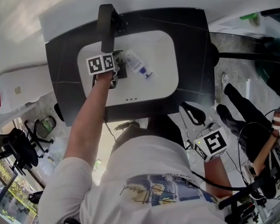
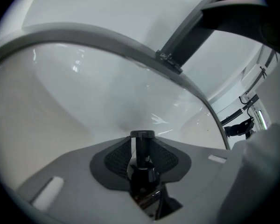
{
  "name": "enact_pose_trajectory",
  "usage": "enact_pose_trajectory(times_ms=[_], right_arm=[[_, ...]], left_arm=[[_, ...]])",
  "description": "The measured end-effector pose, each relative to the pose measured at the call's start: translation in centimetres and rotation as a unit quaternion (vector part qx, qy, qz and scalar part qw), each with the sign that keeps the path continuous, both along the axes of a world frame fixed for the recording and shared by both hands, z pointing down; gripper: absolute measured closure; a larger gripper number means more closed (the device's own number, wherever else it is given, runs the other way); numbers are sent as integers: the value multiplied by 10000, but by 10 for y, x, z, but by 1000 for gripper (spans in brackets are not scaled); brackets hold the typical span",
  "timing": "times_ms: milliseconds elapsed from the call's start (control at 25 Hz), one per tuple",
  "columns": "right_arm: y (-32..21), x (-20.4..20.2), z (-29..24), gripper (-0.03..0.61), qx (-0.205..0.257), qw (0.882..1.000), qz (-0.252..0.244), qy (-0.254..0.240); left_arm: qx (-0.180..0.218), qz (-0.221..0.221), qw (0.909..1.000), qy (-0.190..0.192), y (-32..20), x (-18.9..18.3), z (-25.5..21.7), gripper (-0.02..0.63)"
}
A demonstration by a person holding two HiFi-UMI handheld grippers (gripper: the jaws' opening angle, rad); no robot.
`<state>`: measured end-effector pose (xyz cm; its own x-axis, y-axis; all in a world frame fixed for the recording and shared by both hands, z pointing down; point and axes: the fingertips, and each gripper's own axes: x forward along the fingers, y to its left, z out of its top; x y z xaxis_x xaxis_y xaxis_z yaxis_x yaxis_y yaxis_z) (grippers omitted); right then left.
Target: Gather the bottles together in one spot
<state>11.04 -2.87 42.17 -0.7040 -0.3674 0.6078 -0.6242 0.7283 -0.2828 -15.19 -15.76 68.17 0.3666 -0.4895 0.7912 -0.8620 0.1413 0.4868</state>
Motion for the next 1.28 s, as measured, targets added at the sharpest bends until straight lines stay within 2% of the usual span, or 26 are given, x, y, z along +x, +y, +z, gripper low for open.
enact_pose_trajectory(times_ms=[120, 160, 280, 720, 1000, 1280], right_arm=[[5, -5, -2, 546, 25, 10000, -16, -38], [8, -7, -2, 548, 35, 10000, -27, -49], [16, -9, -4, 548, 59, 10000, -53, -60], [48, -10, -11, 548, 138, 9998, -82, -82], [61, -14, -12, 548, 148, 9997, -95, -139], [64, -15, -19, 548, 237, 9995, -63, -178]], left_arm=[[382, 100, 9992, -111, 3, 2, -17, 499], [494, 140, 9985, -165, 5, 3, -22, 529], [779, 368, 9955, -402, 9, 7, -34, 531], [1482, 849, 9789, -1122, 38, 15, -66, 528], [1887, 958, 9683, -1330, 44, 9, -92, 528], [2269, 940, 9585, -1446, 48, -15, -134, 528]])
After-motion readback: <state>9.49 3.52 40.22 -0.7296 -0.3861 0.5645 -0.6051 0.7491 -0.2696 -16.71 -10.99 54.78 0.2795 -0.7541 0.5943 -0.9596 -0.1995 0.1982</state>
